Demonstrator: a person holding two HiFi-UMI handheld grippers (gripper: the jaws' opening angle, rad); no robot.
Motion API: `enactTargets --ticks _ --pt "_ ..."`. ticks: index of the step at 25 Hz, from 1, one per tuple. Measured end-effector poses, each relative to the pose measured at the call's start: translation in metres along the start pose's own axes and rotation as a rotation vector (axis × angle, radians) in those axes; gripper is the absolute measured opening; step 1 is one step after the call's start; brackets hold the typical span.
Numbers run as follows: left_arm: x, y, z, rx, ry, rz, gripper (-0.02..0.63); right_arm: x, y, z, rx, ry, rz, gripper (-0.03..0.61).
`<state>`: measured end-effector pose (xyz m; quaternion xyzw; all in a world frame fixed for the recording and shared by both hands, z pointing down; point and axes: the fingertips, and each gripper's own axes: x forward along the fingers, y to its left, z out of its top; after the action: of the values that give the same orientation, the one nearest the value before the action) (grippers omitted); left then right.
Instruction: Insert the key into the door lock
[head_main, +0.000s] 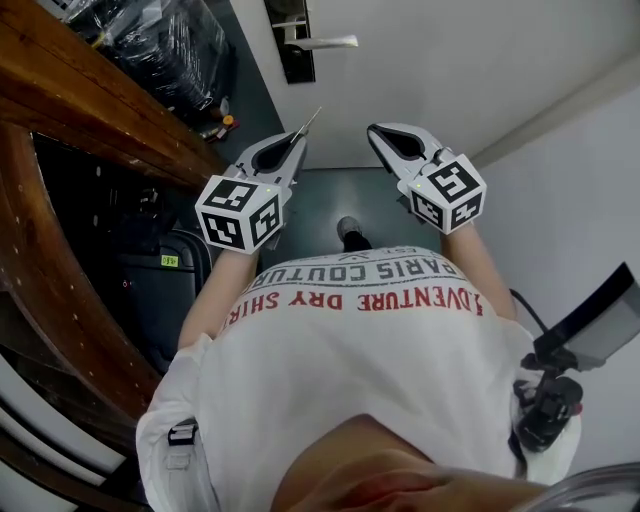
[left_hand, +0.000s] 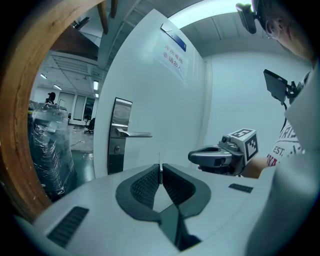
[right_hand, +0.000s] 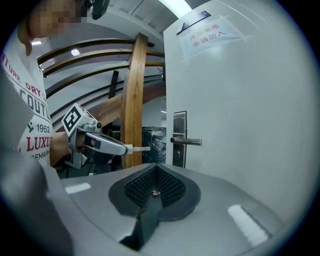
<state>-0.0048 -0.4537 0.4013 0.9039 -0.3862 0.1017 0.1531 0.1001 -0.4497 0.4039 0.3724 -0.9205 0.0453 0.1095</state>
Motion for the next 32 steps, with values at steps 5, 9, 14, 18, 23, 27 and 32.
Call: enactTargets --ticks 5,9,14,18,23,27,32 --pt "0.023 0.020 0.002 -0.031 0.005 0.015 0.023 0.031 -0.040 0.011 -0.037 -0.009 0.026 0.014" --pt "0.047 0.042 -0.003 -0.051 0.027 0.038 0.023 0.070 -0.086 0.018 -0.062 -0.045 0.016 0.083" --pt "0.057 0.052 -0.011 -0.099 0.050 0.031 0.023 0.100 -0.117 0.039 -0.108 -0.078 -0.001 0.195" --pt "0.055 0.056 -0.011 -0.124 0.046 0.031 0.023 0.114 -0.125 0.053 -0.117 -0.085 0.035 0.201" --pt "0.052 0.062 -0.016 -0.178 0.042 0.037 0.023 0.123 -0.118 0.053 -0.146 -0.045 0.101 0.198" --pt "0.052 0.062 -0.019 -0.208 0.036 0.033 0.023 0.123 -0.123 0.055 -0.163 -0.032 0.091 0.160" --pt "0.056 0.063 -0.014 -0.259 -0.006 0.027 0.023 0.125 -0.124 0.053 -0.161 -0.034 0.095 0.155"
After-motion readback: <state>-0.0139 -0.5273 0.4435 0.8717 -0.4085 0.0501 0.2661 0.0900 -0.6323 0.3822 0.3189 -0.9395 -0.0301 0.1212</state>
